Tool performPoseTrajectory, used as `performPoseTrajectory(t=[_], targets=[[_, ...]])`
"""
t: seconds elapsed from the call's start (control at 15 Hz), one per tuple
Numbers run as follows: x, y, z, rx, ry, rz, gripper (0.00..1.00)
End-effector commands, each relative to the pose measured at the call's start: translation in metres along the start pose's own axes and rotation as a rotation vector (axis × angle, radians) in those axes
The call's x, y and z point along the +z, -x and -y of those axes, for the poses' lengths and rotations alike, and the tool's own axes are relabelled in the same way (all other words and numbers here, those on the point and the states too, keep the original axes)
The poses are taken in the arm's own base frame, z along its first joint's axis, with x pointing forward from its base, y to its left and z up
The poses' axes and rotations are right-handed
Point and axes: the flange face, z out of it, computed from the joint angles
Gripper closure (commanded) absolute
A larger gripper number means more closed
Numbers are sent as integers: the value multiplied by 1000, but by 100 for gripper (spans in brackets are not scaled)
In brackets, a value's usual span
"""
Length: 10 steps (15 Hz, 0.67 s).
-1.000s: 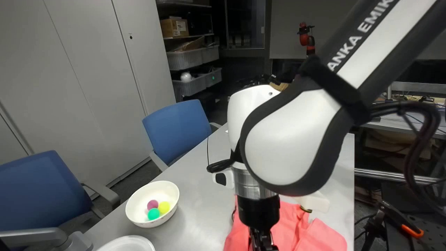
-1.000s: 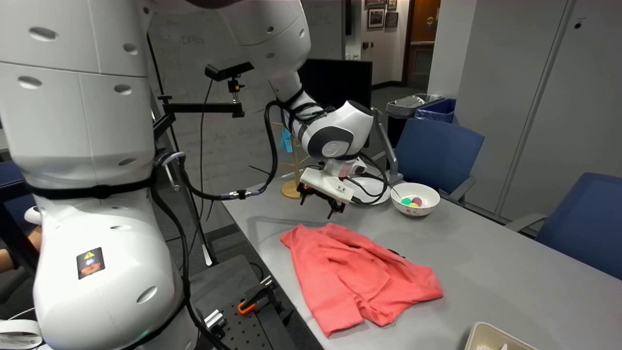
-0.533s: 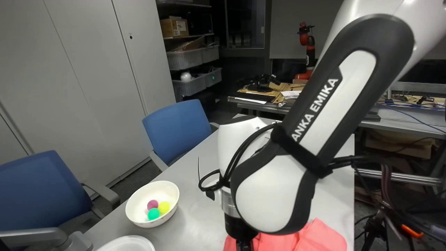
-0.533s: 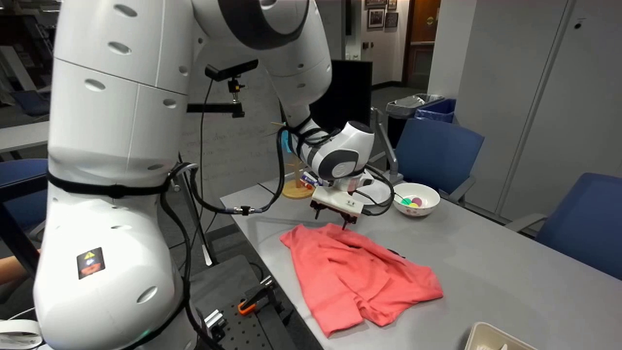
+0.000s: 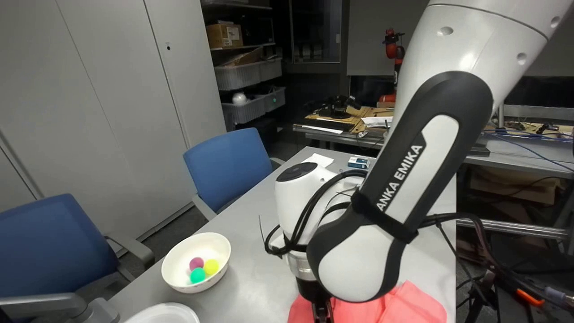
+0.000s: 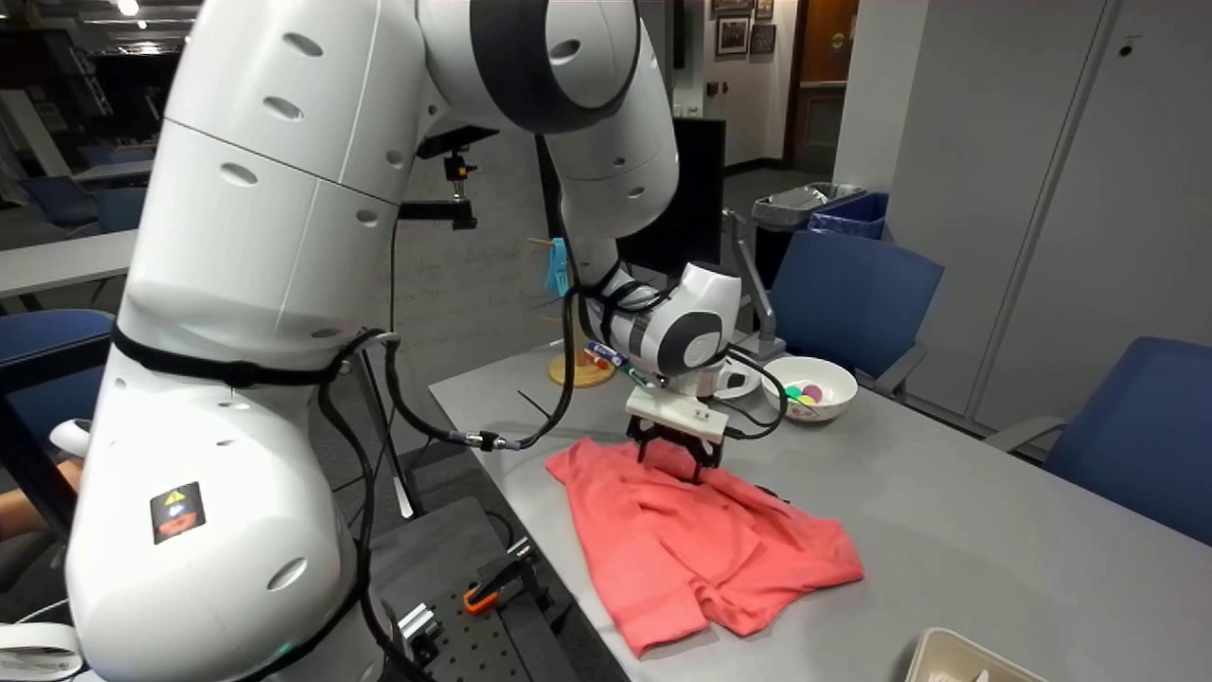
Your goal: Unfold the sweatshirt
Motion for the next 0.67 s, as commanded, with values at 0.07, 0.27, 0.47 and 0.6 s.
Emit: performPoseTrajectory(t=[0.07,0.27,0.47,0.6], targets=[[-3,2,-4,41,-6,74,0],[2,-6,1,58,-37,74,0],[8,-17,3,74,-63,61,0],[15,-24,2,91,-79,58,0]])
